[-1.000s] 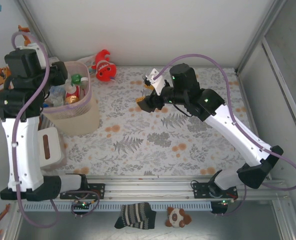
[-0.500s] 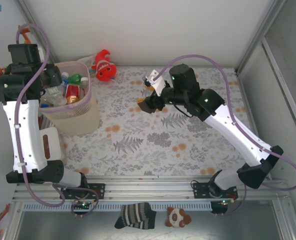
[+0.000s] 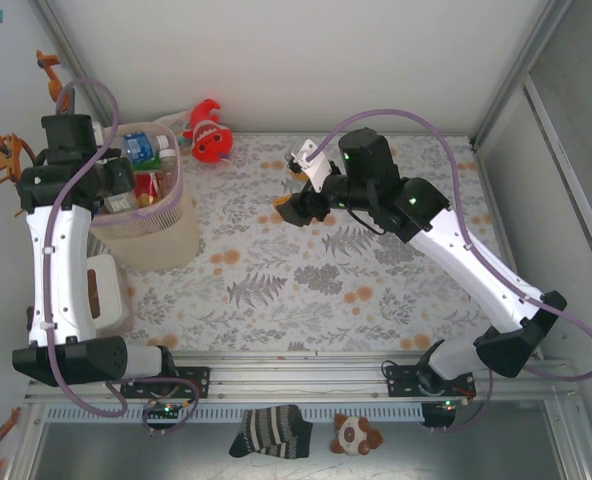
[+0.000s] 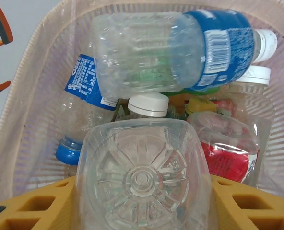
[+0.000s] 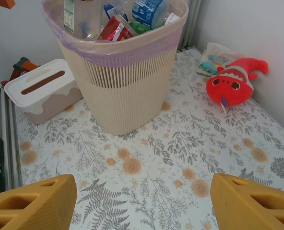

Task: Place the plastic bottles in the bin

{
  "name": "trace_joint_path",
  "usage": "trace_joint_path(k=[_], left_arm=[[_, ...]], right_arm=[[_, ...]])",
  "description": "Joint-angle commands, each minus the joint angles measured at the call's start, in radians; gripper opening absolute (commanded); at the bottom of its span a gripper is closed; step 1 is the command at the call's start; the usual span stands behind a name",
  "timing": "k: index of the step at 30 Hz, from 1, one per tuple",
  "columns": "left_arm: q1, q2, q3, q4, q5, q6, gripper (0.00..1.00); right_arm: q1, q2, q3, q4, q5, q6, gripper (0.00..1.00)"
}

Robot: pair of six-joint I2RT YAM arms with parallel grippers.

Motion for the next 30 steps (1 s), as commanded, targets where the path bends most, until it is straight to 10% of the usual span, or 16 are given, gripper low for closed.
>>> trace_joint_path(k=[1, 15, 30], left_arm=[[0.014, 0.029, -0.112, -0.048, 0.075, -0.010, 0.40], [0.068, 0.030, -0.283, 0.037, 0.134, -0.019, 0.43], [0.081, -0.089, -0.151, 0.055, 0.172, -0.043, 0.79]], right_arm=[[0.000, -0.019, -0.006, 0.001, 0.009, -0.013, 0.73], [0.000, -0.015, -0.003, 0.002, 0.007, -0.011, 0.73], [0.001, -0.016, 0.010, -0.002, 0.006, -0.010, 0.73]])
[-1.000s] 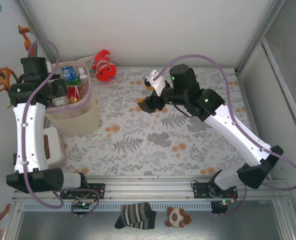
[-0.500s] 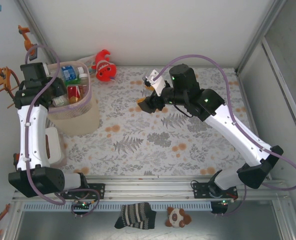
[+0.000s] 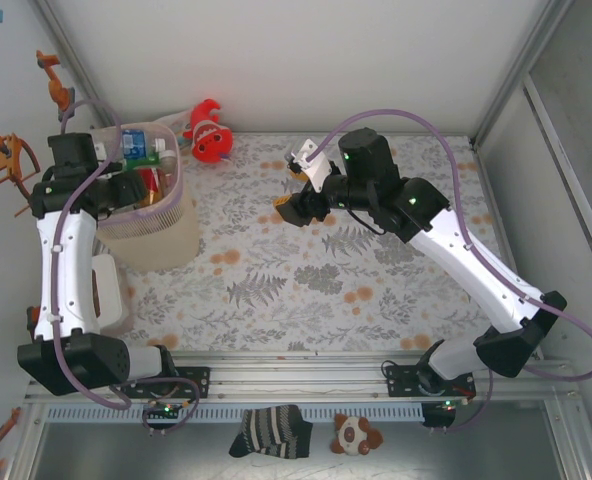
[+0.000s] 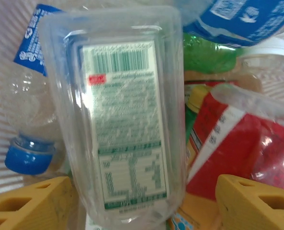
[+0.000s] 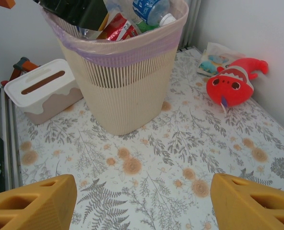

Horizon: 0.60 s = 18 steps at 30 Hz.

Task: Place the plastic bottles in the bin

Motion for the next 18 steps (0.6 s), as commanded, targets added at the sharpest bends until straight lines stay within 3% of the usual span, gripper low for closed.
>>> trace_joint_path(k=[1, 7, 13, 18], left_arm=[[-0.002, -0.067, 0.064, -0.061, 0.036, -0.012, 0.80], [-0.002, -0.108, 0.127, -0.062, 0.068, -0.021, 0.81], [-0.002, -0.158, 0.143, -0.023, 0.116, -0.026, 0.60], [-0.010, -0.212, 0.082, 0.052, 0.243, -0.069, 0.58]], right_arm=[[0.001, -0.016, 0.011, -0.001, 0.006, -0.010, 0.73], [0.000, -0.014, 0.014, -0.002, 0.006, -0.009, 0.73], [0.001, -0.019, 0.006, 0.002, 0.045, -0.003, 0.73], [-0.003, -0.030, -0.012, 0.002, 0.158, 0.025, 0.73]])
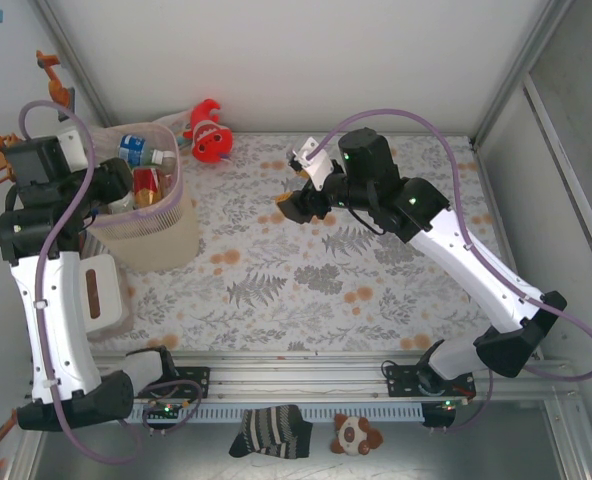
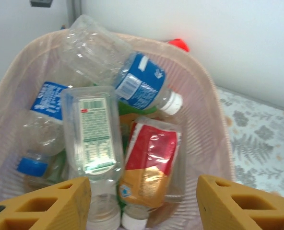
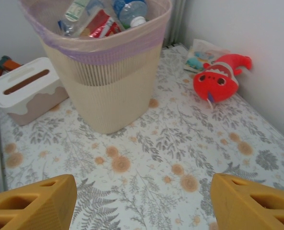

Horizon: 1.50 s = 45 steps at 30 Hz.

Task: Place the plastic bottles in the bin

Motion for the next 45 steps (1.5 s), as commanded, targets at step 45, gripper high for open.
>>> trace_joint_path(k=[45], left_arm=[[-0.461, -0.376, -1.144, 0.596, -0.577, -0.270, 0.89]], right_arm=[[-0.582, -0.237, -0.755, 0.394, 0.464, 0.368, 0.97]])
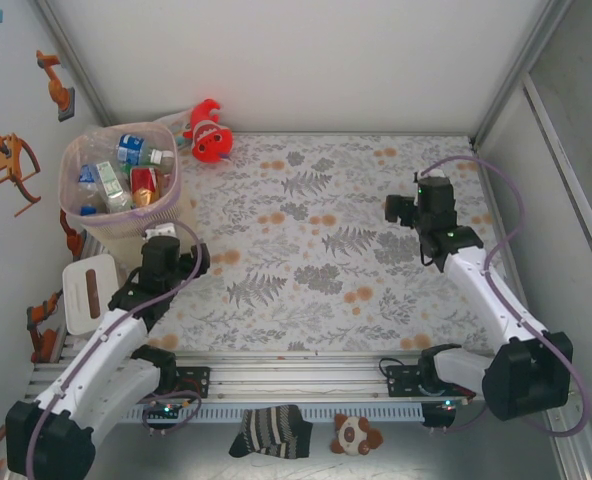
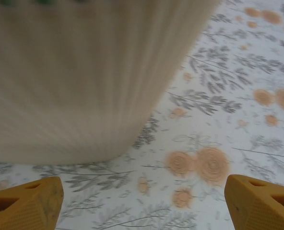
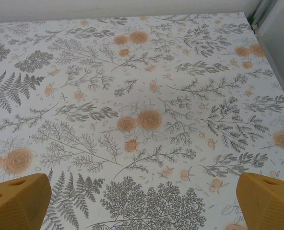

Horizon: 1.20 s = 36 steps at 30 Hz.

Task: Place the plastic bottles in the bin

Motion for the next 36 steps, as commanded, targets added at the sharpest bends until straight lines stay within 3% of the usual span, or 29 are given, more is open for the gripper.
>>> trace_joint_path(k=[1, 6, 11, 17, 21, 26, 28, 36], left_arm=[[0.031, -0.029, -0.016, -0.059, -0.153, -0.049, 0.90], [0.195, 0.061, 0.004, 0.046, -0.018, 0.037, 0.94], [0.277, 0.190, 0.009, 0.232, 0.029, 0.107, 0.94], [0.278, 0.343, 0.007, 0.495, 0.014, 0.281, 1.00], [0.280, 0.470, -0.034, 0.743, 0.029, 0.374, 0.96], [0.308, 0.607, -0.043, 0.909, 0.129, 0.367, 0.96], [0.311, 0.651, -0.091, 1.058, 0.192, 0.367, 0.96], [0.318, 0.769, -0.103, 1.177, 0.284, 0.392, 0.96]], right_arm=[[-0.025, 0.016, -0.024, 0.074, -0.007, 0.012, 0.97], [-0.068, 0.034, -0.086, 0.150, -0.015, 0.009, 0.97], [-0.090, 0.062, -0.164, 0.276, 0.071, -0.022, 0.96], [-0.143, 0.166, -0.252, 0.471, 0.123, -0.052, 0.97], [-0.176, 0.243, -0.328, 0.650, 0.111, -0.055, 0.99], [-0.190, 0.285, -0.344, 0.734, 0.119, -0.075, 0.99], [-0.202, 0.285, -0.386, 0.843, 0.090, -0.102, 0.99], [-0.235, 0.334, -0.486, 1.045, -0.094, -0.136, 0.99]])
